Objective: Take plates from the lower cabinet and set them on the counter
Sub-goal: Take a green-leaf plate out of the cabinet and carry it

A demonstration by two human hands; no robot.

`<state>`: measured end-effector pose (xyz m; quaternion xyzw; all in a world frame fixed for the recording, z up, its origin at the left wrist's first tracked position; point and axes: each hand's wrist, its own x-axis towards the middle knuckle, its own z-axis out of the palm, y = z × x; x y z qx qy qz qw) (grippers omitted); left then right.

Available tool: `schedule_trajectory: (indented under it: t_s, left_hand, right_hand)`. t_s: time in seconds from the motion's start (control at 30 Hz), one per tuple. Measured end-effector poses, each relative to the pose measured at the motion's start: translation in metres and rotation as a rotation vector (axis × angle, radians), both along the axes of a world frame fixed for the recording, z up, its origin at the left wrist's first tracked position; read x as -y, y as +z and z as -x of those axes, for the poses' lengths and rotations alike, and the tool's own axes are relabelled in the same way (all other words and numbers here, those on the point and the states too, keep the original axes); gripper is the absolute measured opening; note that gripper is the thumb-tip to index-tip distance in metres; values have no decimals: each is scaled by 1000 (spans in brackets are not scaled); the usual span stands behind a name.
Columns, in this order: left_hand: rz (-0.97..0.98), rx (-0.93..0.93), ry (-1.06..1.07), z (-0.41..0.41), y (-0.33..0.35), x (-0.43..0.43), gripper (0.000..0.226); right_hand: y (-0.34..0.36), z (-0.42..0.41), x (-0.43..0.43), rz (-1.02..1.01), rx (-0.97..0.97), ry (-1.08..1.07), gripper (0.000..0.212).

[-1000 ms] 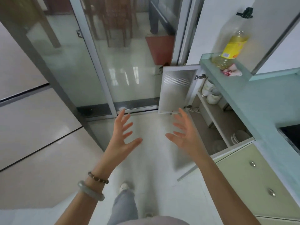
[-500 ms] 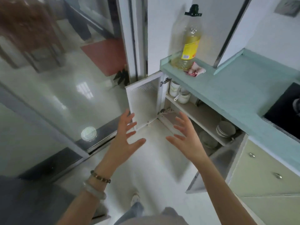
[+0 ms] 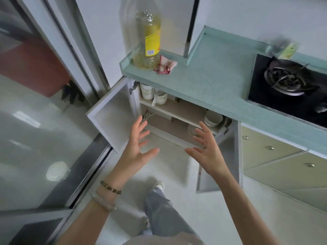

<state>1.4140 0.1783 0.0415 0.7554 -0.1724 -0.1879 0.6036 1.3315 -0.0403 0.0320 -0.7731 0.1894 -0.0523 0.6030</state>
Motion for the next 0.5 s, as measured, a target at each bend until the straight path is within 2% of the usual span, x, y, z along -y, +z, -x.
schedule_trajectory:
  t_s: [0.5]
  left_hand:
    - [-66,1,-245,-157,-10,67,100]
  right_hand:
    - [-11,-113,51,-95,16,-291,87]
